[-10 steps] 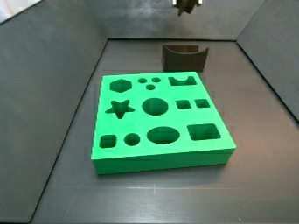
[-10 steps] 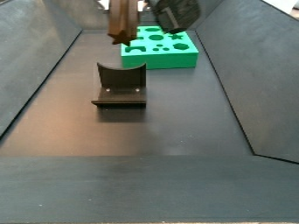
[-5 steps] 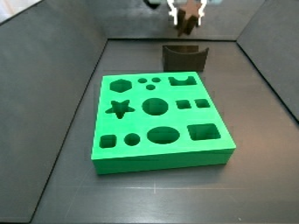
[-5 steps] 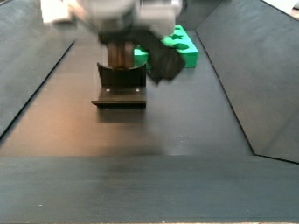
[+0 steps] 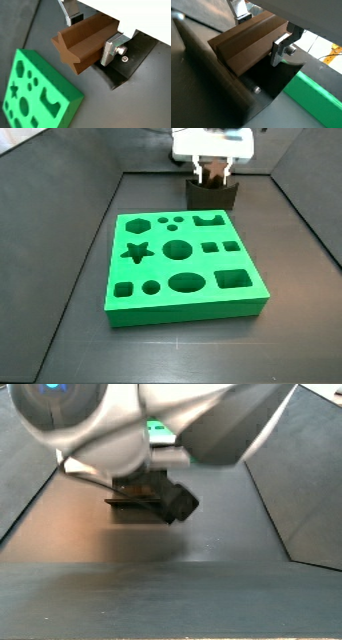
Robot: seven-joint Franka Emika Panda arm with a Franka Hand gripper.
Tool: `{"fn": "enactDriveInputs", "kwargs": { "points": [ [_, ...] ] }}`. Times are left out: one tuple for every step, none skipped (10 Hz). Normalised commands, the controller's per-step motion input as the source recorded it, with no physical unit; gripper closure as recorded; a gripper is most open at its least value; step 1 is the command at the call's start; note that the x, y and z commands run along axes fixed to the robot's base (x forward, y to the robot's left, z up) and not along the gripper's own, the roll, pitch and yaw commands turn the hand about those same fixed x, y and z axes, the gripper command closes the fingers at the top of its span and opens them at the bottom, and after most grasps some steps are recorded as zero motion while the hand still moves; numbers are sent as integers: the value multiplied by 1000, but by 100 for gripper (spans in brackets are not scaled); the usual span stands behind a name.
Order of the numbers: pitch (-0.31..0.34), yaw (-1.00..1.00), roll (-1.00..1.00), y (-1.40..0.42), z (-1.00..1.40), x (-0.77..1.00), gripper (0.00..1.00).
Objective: Pick up the star object. Move up. Place the star object on the fixture. Regrasp the star object. Move to above the board. Insert the star object.
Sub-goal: Place the star object on the fixture, then regrasp the star object.
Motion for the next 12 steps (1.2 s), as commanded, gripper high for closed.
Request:
{"fn": "enactDriveInputs", "kwargs": {
  "points": [
    [-35, -148, -127, 65, -257, 96, 100],
    [-56, -127, -80, 65, -206, 59, 100],
    [-55, -108, -81, 58, -206, 59, 100],
    [-55, -85, -82, 55, -205, 60, 100],
    [-54, -68, -83, 52, -205, 60, 100],
    [0, 0, 0, -500, -167, 0, 100],
    [0, 0, 0, 0, 0, 0, 0],
    [31, 26, 38, 0, 1000, 0, 0],
    [35, 29, 40, 0, 1000, -5, 0],
    [41, 26, 49, 0, 1000, -25, 0],
    [44, 19, 50, 0, 1000, -29, 0],
    [53, 10, 47, 3, 1000, -35, 0]
  ]
}}
